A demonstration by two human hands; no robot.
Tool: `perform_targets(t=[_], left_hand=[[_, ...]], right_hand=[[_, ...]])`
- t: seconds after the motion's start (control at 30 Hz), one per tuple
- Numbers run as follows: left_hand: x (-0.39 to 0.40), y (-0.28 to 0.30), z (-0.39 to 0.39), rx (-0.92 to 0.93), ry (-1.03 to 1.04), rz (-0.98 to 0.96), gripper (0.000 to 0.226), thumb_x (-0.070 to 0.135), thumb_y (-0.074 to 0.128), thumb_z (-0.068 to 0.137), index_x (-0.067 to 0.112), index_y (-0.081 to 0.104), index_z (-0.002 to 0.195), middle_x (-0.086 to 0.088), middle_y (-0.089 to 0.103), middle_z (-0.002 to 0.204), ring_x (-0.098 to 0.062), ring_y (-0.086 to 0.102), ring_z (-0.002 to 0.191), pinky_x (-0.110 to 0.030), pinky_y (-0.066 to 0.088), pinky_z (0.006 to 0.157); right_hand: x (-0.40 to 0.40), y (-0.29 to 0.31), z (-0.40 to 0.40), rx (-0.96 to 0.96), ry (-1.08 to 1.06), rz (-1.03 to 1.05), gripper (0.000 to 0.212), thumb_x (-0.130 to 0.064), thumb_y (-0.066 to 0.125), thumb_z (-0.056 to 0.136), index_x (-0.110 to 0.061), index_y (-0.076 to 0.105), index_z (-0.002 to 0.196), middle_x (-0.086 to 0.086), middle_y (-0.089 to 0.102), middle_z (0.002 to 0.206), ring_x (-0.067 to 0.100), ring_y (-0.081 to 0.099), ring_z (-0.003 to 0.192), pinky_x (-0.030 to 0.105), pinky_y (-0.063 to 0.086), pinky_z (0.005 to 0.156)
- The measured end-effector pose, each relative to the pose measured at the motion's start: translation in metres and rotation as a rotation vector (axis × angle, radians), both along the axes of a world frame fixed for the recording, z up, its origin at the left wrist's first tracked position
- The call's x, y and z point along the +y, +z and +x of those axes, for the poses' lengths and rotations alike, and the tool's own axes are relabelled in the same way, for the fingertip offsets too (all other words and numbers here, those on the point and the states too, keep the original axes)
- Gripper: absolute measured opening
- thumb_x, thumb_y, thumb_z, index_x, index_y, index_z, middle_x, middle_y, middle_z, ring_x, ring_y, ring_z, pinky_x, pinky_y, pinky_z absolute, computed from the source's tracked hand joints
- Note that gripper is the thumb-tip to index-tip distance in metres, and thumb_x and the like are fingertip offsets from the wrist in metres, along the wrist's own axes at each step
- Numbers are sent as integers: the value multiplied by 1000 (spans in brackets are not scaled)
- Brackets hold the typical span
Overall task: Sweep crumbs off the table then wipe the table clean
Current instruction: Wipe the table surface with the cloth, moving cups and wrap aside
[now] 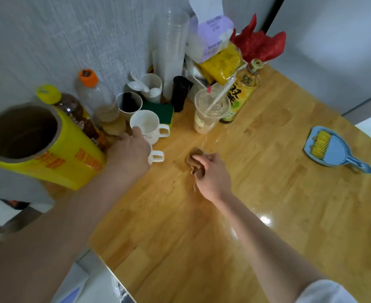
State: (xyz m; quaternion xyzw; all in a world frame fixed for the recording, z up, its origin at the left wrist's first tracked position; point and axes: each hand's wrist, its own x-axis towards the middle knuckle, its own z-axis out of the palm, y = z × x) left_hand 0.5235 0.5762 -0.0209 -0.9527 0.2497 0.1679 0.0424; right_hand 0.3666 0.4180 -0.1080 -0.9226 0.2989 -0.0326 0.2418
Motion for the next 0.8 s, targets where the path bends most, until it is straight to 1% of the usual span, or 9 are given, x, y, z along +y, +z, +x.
perform_targets(t=[0.13,0.2,0.3,0.37,0.43,0.53,0.67,0.73,0.8], left_hand=[[-1,-1,9,69,76,-111,86,36,85,71,7,31,132,-18,51,127,-35,59,110,-37,43,72],[0,-2,9,64,80,-153,90,38,87,68,7,30,130,-17,51,128,-36,59,109,-38,46,75],[0,-1,7,19,53,-200,95,38,88,66,8,26,132,-18,52,127,-36,60,107,-41,51,78],[1,0,5,7,46,-222,94,36,87,69,8,25,133,-18,52,127,-36,61,107,-42,51,77],[3,1,7,-1,49,-219,92,34,85,72,6,24,134,-19,52,128,-38,61,109,-42,50,78],[4,2,11,27,75,-217,94,32,85,74,4,23,138,-20,50,130,-38,58,114,-42,49,81],[2,3,15,52,96,-210,96,37,87,72,4,24,137,-20,48,132,-37,56,118,-40,46,81],[0,1,17,68,118,-195,94,39,87,72,5,26,135,-19,48,132,-36,55,119,-40,46,81],[-2,1,18,77,124,-183,94,38,88,71,5,27,135,-19,47,132,-35,54,119,-40,46,82]], right_hand=[[61,4,-23,-7,516,36,43,-29,56,86,-36,62,128,2,57,115,24,59,96,38,54,80],[56,10,-31,20,620,89,42,-30,57,86,-38,65,126,0,58,115,21,60,97,33,51,79],[18,6,-7,7,301,62,41,-26,58,91,-37,62,130,0,56,123,17,64,94,29,55,75],[5,3,21,41,29,24,43,-25,53,96,-34,53,139,4,50,130,22,61,104,39,57,81],[18,1,42,68,-73,-42,47,-25,51,96,-28,47,143,8,46,130,29,53,113,46,53,90],[61,1,44,60,-20,-64,51,-24,52,95,-26,43,145,10,46,130,31,52,111,48,50,93],[126,2,19,2,320,-7,45,-25,55,90,-30,55,135,7,52,121,32,53,105,46,50,88],[123,6,2,-19,513,74,39,-25,62,89,-34,64,127,3,56,118,28,54,106,39,48,88],[89,9,-8,-8,518,112,34,-26,68,86,-37,71,118,-2,62,121,22,58,111,32,48,93]])
